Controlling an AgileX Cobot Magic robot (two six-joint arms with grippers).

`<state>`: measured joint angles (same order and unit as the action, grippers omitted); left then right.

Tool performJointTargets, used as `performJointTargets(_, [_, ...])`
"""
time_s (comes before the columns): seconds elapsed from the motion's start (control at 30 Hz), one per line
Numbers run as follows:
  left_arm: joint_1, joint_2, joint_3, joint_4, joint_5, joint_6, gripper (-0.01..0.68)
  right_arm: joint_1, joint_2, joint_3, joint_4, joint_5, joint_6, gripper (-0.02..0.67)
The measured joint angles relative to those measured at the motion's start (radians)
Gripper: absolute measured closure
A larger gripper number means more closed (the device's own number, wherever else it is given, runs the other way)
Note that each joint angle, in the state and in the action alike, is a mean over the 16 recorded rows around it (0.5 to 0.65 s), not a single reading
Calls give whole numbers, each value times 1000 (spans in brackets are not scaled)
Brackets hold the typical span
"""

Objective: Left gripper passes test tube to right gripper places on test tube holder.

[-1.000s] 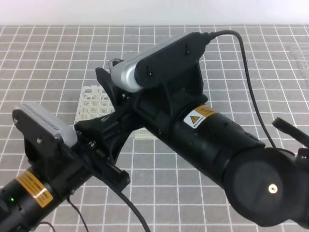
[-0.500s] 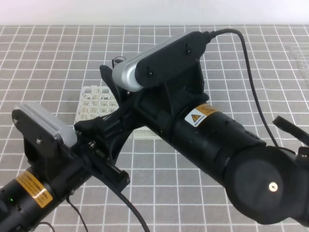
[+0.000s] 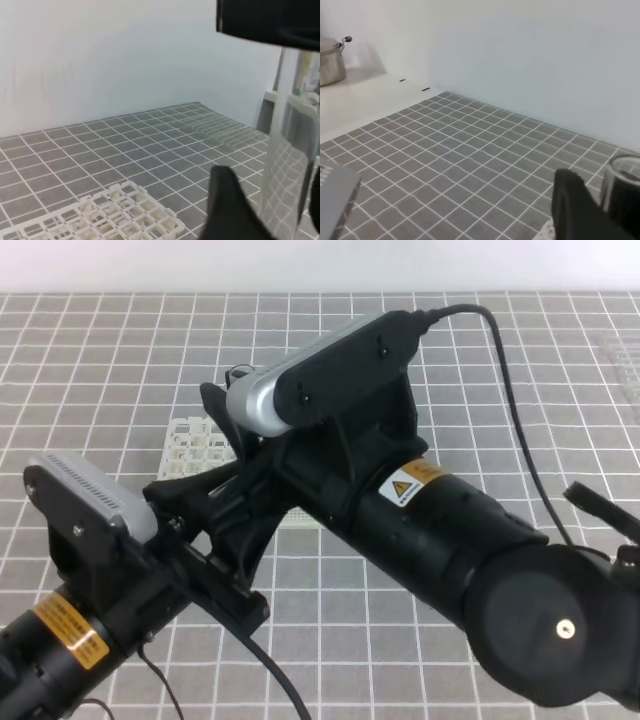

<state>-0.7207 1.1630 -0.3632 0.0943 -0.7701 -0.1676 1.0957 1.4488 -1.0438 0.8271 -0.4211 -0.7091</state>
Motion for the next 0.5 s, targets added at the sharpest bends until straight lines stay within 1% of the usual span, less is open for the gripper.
performJointTargets(0.13, [0,-11,0,0,7,-8,294,0,0,0,8,3,-23,559])
performJointTargets(0.27, [0,-52,0,-1,35,-17,273,0,-6,0,20,3,-49,559])
performJointTargets(0.37, [0,-112,0,-1,97,-21,338,0,-13,0,30,3,-68,559])
performJointTargets(0.5, [0,-234,0,-1,229,-26,433,0,-26,0,44,8,-94,559])
